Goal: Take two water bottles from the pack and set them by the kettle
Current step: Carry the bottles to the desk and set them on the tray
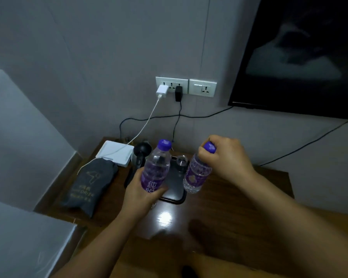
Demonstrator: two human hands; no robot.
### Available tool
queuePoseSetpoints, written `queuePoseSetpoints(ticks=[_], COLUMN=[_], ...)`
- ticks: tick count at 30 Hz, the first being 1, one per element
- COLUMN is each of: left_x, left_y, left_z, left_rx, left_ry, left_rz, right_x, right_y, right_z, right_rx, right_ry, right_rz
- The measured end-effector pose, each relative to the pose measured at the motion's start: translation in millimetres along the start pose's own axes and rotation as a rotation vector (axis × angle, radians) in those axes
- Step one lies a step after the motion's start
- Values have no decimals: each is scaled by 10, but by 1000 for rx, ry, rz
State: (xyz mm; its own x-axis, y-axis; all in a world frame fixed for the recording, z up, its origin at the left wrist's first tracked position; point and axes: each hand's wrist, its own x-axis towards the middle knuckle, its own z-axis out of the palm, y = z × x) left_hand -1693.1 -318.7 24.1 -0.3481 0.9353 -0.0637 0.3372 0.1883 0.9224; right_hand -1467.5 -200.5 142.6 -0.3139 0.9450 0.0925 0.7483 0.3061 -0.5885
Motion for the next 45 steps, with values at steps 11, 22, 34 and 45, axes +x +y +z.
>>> queuePoseSetpoints(ticks=[11,22,34,45], left_x=[981,1756,2260,2343], left_y=[-1148,-2385,-3077,-3204], left_z=[38,927,1390,1531], left_rx=[-144,-246,-243,-234], left_ry=[-94,-75,-39,-51], left_rz=[11,166,241,438], right_x=[278,760,1074,1083], right_y=[-2,921,1444,1624], right_z=[1225,2615,3189,3397], right_rx=[-104,-143,-91,-30], right_ry=[117,88,219,368], right_rz=[194,165,92,-25])
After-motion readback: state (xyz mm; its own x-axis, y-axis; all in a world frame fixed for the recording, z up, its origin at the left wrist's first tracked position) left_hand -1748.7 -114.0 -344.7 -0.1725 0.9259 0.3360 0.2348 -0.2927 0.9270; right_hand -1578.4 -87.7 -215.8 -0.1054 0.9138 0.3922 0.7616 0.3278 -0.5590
